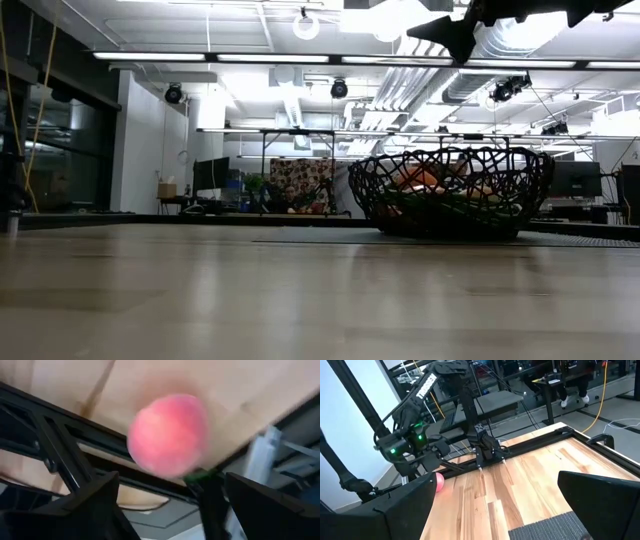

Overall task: Build produce basket
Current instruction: Put the peach into the black basket

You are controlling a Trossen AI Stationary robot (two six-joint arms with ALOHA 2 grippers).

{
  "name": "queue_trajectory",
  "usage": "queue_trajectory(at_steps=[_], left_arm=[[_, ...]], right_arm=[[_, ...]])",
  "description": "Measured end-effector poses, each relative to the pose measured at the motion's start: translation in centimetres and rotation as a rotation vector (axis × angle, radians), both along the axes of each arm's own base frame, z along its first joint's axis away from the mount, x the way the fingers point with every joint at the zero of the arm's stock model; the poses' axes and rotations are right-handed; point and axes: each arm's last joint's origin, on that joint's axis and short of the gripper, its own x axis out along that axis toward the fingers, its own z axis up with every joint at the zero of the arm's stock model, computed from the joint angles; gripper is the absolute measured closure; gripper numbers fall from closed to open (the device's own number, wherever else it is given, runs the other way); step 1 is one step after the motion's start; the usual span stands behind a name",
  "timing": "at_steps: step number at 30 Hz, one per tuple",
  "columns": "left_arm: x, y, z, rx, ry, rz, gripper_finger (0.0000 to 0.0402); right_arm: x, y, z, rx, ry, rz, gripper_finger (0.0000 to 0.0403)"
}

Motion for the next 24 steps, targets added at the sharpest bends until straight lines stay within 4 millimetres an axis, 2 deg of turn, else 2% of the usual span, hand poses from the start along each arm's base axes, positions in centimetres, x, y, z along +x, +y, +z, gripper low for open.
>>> queue_trajectory(at_steps=[3, 9, 15, 24], left_arm=[[0.0, 0.0, -1.2, 0.041, 0.030, -0.001, 0.0053], [0.1, -0.1, -2.0, 0.058, 0.061, 0.025, 0.0053], [0.3, -0.8, -2.7, 0.044, 0.077, 0.008, 0.0053], [1.1, -2.3, -5.1, 0.029, 0.085, -0.013, 0.0053]], right_arm=[[0.0, 0.0, 0.0, 0.001, 0.001, 0.000, 0.0004], [0.0, 0.0, 0.0, 0.004, 0.005, -0.013, 0.0004], [0.0, -0.1, -0.1, 0.001, 0.011, -0.017, 0.0004], [0.0, -0.1, -0.3, 0.006, 0.026, -0.017, 0.0004]])
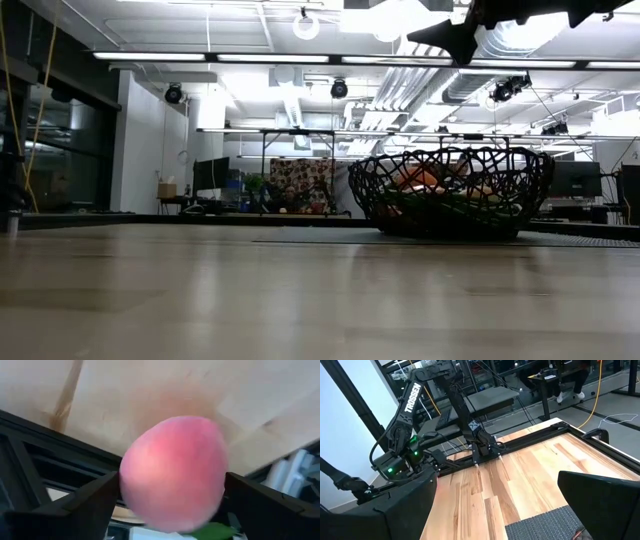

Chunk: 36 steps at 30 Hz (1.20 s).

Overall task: Build produce basket
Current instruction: Put the peach into the black basket

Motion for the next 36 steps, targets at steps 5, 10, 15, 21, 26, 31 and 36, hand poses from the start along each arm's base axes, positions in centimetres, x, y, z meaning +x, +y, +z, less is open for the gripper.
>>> queue_trajectory(at_steps=[5, 10, 15, 21, 26, 31, 36], left_arm=[[0.2, -0.5, -1.4, -0.004, 0.044, -0.009, 0.0053], [0.5, -0.9, -2.1, -0.035, 0.053, -0.029, 0.0053], [0.5, -0.9, -2.2, -0.052, 0.038, -0.063, 0.0053], [0.5, -0.9, -2.1, -0.069, 0.022, -0.093, 0.0078], [0.7, -0.8, -2.1, -0.092, 0.023, -0.102, 0.0104], [1.3, 0.1, -0.9, -0.181, -0.026, -0.148, 0.0109], [2.6, 3.7, 2.6, -0.219, -0.211, -0.135, 0.0110]], right_arm=[[0.0, 0.0, -0.1, 0.002, 0.010, -0.001, 0.0004], [0.0, 0.0, -0.1, 0.002, 0.010, -0.002, 0.0004], [0.0, 0.0, -0.2, 0.003, 0.017, -0.002, 0.0004], [0.0, 0.0, -0.3, 0.005, 0.031, -0.002, 0.0004], [0.0, 0.0, -0.3, 0.005, 0.030, -0.002, 0.0004], [0.0, 0.0, -0.3, 0.005, 0.030, -0.002, 0.0004], [0.0, 0.0, -0.3, 0.004, 0.030, -0.002, 0.0004]])
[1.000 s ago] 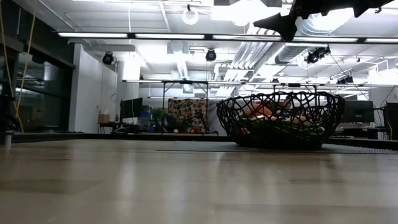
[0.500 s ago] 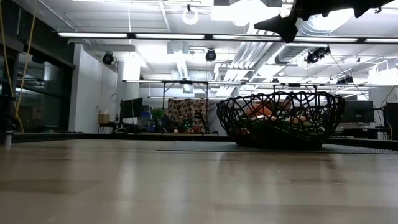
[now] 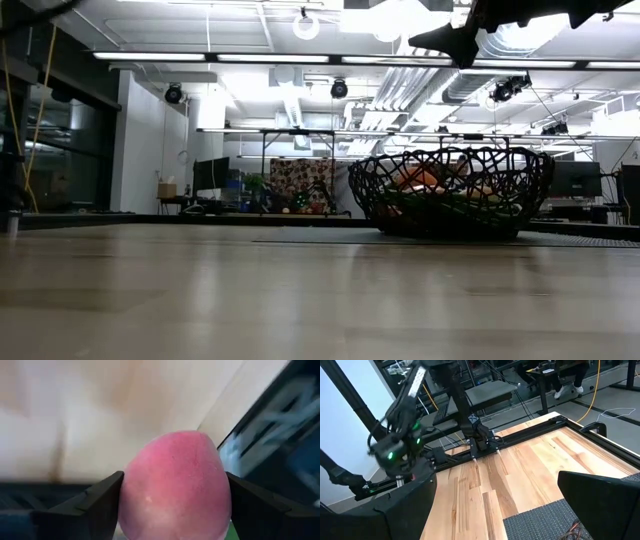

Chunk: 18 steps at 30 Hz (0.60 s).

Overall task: Build produce basket
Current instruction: Put the peach into the black basket

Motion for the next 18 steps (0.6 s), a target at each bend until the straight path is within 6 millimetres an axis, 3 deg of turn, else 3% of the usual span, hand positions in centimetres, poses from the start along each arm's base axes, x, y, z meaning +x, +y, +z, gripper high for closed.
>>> queue_trajectory(at_steps=[6, 11, 15, 18], left_arm=[[2.1, 8.0, 4.8, 0.102, -0.411, 0.179, 0.0111], [3.4, 14.3, 8.9, 0.284, -0.889, 0.326, 0.0110], [3.6, 17.5, 12.6, 0.495, -1.240, 0.426, 0.0109], [3.6, 18.6, 14.9, 0.619, -1.460, 0.432, 0.0109]], right_arm=[[0.0, 0.0, 0.0, -0.001, 0.000, -0.006, 0.0004], [0.0, 0.0, 0.0, -0.001, -0.003, -0.009, 0.0004], [0.0, 0.0, 0.2, -0.004, -0.018, -0.009, 0.0004], [0.0, 0.0, 0.4, -0.007, -0.040, -0.013, 0.0004]])
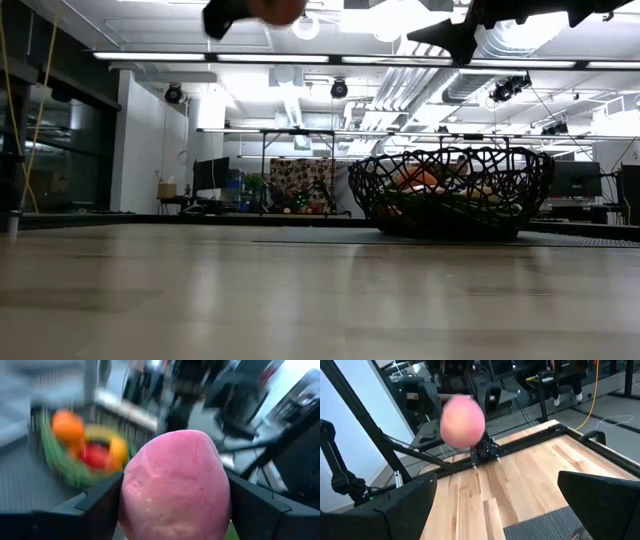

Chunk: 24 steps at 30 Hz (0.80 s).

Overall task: Build produce basket
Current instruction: Put the peach into the black basket

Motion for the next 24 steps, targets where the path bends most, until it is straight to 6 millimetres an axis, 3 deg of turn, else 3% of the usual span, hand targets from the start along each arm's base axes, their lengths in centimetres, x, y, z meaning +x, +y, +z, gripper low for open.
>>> queue_trajectory(at_steps=[5, 9, 17, 24], left_arm=[[0.1, 0.8, 2.4, 0.207, -0.199, 0.002, 0.0108], [0.2, 1.1, 3.1, 0.265, -0.263, 0.004, 0.0108], [0.2, 1.1, -1.7, 0.171, -0.401, 0.026, 0.0108], [0.0, 1.0, -1.8, 0.198, -0.425, 0.006, 0.0108]], right_arm=[[0.0, -0.1, 0.6, -0.011, -0.065, -0.021, 0.0004], [0.0, -0.1, 1.2, -0.023, -0.127, -0.020, 0.0004], [0.0, 0.0, 1.5, -0.029, -0.148, -0.019, 0.0004], [0.0, 0.0, 1.4, -0.052, -0.146, -0.019, 0.0004]])
